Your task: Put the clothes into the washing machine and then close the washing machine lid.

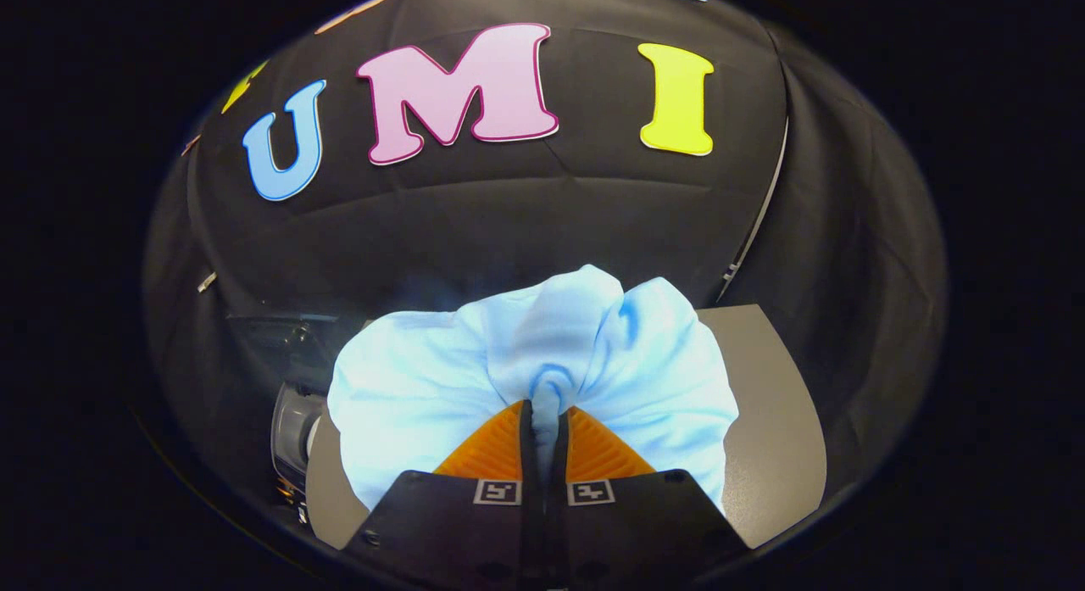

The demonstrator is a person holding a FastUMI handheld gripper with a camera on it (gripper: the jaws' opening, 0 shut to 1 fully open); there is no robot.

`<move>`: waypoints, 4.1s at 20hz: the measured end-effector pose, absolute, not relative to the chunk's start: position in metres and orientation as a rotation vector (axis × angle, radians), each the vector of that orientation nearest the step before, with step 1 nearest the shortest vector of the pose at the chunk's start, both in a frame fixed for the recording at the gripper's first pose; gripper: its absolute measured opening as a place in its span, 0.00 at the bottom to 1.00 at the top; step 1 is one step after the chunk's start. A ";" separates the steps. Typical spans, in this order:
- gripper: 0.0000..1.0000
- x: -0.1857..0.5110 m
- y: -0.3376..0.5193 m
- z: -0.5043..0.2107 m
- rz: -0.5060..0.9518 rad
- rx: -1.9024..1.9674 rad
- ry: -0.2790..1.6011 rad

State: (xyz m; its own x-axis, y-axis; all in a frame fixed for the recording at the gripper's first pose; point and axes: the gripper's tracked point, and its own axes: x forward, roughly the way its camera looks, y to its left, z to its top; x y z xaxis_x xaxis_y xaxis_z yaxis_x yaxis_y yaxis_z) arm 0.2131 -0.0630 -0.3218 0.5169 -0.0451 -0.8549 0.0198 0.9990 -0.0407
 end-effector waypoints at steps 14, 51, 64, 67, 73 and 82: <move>0.05 0.200 -0.008 -0.114 0.045 0.036 0.575; 0.05 0.159 0.345 -0.363 0.730 -0.019 0.968; 0.10 0.128 0.327 -0.465 0.703 -0.154 1.234; 0.17 0.121 0.329 -0.468 0.724 -0.152 1.257; 1.00 0.124 0.338 -0.455 0.754 -0.099 1.223; 1.00 0.144 0.366 -0.417 0.816 -0.002 1.047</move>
